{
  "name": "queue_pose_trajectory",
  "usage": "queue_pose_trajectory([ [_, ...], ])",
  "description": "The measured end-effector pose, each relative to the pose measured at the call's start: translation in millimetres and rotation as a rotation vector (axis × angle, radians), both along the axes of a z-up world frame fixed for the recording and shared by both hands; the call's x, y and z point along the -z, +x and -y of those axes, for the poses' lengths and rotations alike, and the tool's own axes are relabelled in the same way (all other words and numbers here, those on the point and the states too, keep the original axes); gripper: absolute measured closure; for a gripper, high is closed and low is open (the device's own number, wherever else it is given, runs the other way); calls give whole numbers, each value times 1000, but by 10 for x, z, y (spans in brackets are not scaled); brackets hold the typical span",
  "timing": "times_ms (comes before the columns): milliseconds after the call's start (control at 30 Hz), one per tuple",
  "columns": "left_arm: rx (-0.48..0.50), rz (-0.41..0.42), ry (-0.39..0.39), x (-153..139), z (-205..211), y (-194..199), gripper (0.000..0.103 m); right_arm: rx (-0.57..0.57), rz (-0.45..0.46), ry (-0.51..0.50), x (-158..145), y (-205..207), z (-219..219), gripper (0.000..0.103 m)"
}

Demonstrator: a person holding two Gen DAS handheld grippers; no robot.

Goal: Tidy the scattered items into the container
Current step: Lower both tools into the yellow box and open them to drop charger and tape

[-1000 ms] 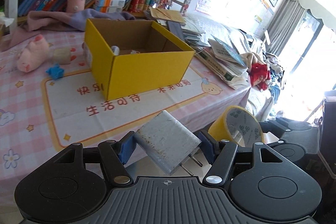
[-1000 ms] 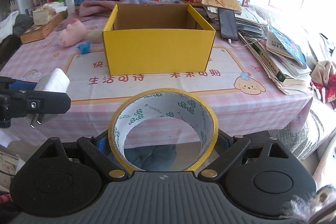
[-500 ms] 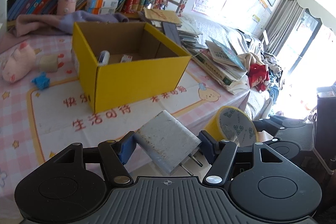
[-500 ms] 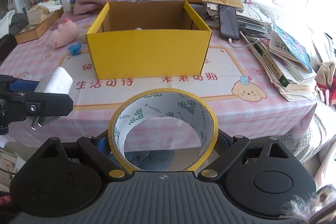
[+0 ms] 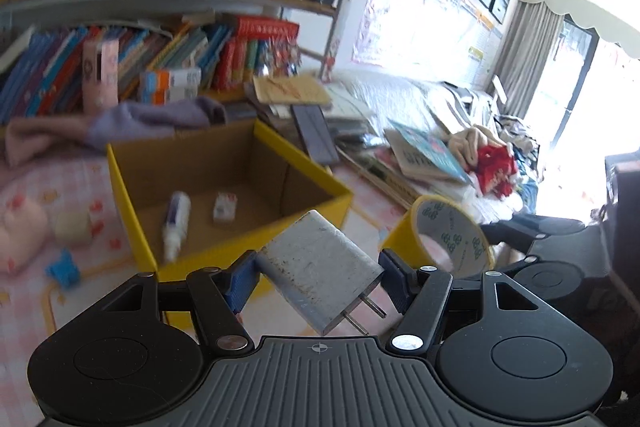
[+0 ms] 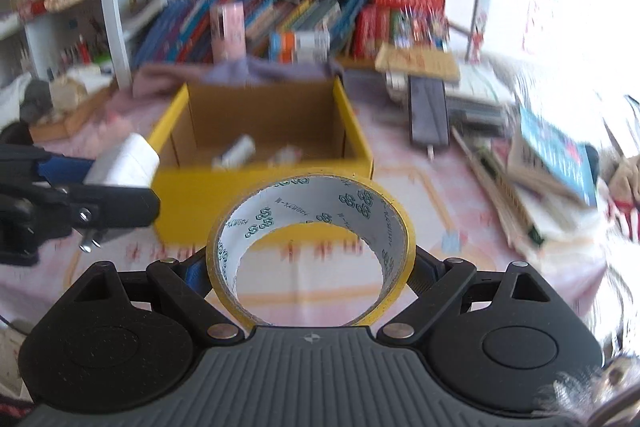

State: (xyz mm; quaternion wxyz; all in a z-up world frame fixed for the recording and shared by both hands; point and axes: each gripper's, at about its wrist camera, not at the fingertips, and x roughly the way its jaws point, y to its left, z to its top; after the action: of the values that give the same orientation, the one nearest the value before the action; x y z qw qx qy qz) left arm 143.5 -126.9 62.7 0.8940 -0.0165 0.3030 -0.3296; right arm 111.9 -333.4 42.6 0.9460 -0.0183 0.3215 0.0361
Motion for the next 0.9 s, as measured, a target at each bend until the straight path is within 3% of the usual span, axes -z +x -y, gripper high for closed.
queue_pose_trajectory([
  [467,-206,59,83,-119,128,757,38,-236,114,-68,-200,1169,103,12],
  [700,-266,24,168,76,173,1114,38,-413,109,-199,-74,1762,-6,12],
  [900,-221,-27,260,318,321,1381,37,-605,83,-393,181,2185,-170,12],
])
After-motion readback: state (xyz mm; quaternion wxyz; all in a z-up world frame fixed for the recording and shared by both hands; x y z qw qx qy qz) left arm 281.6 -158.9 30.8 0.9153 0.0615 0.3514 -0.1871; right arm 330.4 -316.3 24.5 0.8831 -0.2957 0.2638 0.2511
